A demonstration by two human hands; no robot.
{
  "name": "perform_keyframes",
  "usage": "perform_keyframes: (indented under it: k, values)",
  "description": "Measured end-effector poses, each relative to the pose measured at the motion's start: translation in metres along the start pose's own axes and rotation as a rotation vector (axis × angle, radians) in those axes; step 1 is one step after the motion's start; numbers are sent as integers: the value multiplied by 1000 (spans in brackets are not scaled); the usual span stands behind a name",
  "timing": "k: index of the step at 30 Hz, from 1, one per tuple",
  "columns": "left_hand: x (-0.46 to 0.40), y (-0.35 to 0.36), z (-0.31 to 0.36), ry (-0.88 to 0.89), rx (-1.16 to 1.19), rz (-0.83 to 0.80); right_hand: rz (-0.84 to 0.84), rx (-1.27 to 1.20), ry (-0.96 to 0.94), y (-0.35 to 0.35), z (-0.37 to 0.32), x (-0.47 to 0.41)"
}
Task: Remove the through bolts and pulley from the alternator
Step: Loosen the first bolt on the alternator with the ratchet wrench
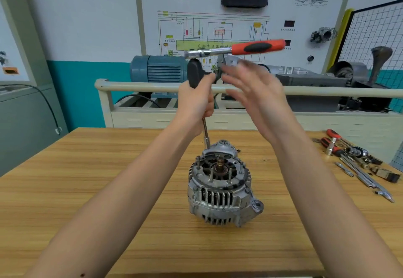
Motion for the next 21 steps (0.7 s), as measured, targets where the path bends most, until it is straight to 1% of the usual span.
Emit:
perform_keyframes:
  k: [2, 4, 6, 9, 14, 18, 21]
  values:
    - [4, 6, -8, 8, -73, -41, 126, -211, -67, 16, -8, -13]
    - [7, 9, -12, 29, -111, -83, 241, -427, -71, 26, -13, -19]
    - [8, 8, -11, 56, -149, -128, 294, -670, -39, 31, -16, -25]
    - [9, 2, -9, 50, -204, -247, 338, -901, 23, 30, -17, -29]
    - [13, -9, -11, -75, -236, -503, 361, -1023, 135, 31, -11, -27]
    - [14, -16, -12, -190, -126, -599, 369, -1076, 200, 34, -5, -24]
    - [13, -21, -18, -225, -87, -588, 362, -1065, 233, 36, 1, -21]
Point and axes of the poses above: each hand's wrist, its own x-axis away from the middle knuckle, its own y-axis out of the palm, z = x × y, the point moved 2 cm from there along -x, towards the middle knuckle, and after that the axes turned 15 degrees about -y, right-handed, at the moved point
